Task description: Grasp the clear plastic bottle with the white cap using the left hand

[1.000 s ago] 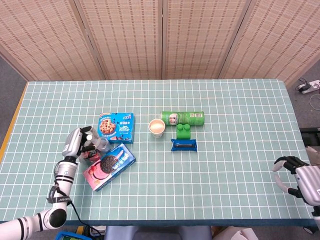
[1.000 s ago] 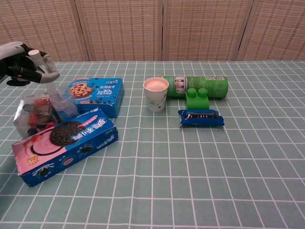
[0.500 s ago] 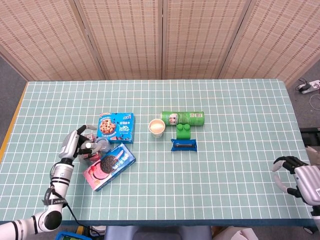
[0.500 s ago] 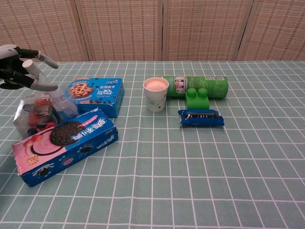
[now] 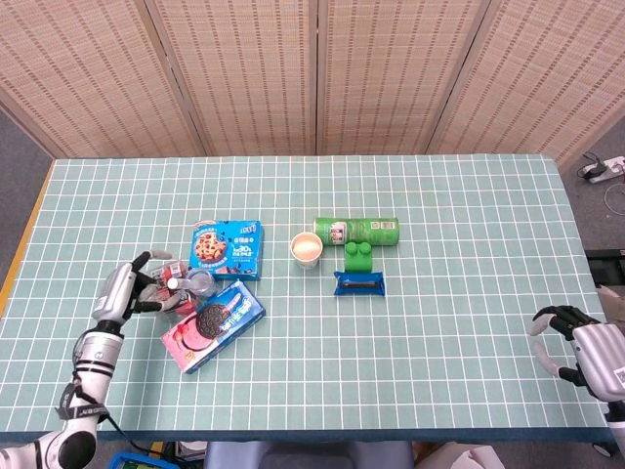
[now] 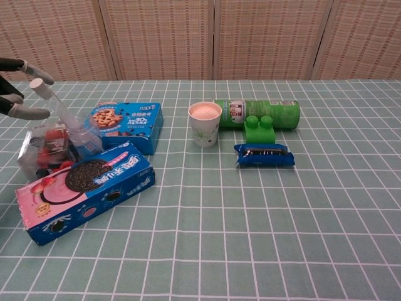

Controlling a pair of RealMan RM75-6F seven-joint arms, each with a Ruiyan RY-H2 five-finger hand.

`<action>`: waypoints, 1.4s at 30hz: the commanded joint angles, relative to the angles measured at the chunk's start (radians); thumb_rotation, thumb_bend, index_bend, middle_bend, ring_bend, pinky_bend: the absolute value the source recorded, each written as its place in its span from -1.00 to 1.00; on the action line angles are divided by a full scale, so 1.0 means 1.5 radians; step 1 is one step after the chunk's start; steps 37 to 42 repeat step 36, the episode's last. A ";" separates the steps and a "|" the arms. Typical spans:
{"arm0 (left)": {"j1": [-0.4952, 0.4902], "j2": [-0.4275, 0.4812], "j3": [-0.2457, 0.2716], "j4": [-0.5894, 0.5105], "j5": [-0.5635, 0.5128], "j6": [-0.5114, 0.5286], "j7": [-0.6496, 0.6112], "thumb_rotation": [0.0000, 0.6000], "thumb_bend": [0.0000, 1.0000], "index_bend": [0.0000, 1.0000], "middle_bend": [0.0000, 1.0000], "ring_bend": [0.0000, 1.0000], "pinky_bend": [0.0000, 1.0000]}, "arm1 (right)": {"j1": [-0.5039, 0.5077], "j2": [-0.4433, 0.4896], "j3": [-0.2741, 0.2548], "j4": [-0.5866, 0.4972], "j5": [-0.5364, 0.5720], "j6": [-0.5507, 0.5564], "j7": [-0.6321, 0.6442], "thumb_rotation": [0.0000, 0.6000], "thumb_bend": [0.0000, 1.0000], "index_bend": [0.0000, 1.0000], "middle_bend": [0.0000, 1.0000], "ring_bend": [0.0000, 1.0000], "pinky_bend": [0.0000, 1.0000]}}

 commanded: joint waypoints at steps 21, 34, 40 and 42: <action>0.160 0.166 0.162 -0.076 0.188 0.180 0.189 1.00 -0.95 -0.30 0.97 0.82 1.00 | 0.010 -0.029 0.008 -0.023 0.048 -0.050 -0.113 1.00 -0.31 -0.03 -0.21 -0.38 0.04; 0.212 0.133 0.193 -0.022 0.226 0.220 0.230 1.00 -0.95 -0.34 0.94 0.79 1.00 | 0.018 -0.043 0.011 -0.022 0.069 -0.076 -0.151 1.00 -0.31 -0.03 -0.21 -0.38 0.04; 0.210 0.136 0.194 -0.015 0.229 0.211 0.232 1.00 -0.95 -0.36 0.94 0.79 1.00 | 0.018 -0.044 0.011 -0.021 0.071 -0.078 -0.152 1.00 -0.31 -0.03 -0.21 -0.38 0.04; 0.210 0.136 0.194 -0.015 0.229 0.211 0.232 1.00 -0.95 -0.36 0.94 0.79 1.00 | 0.018 -0.044 0.011 -0.021 0.071 -0.078 -0.152 1.00 -0.31 -0.03 -0.21 -0.38 0.04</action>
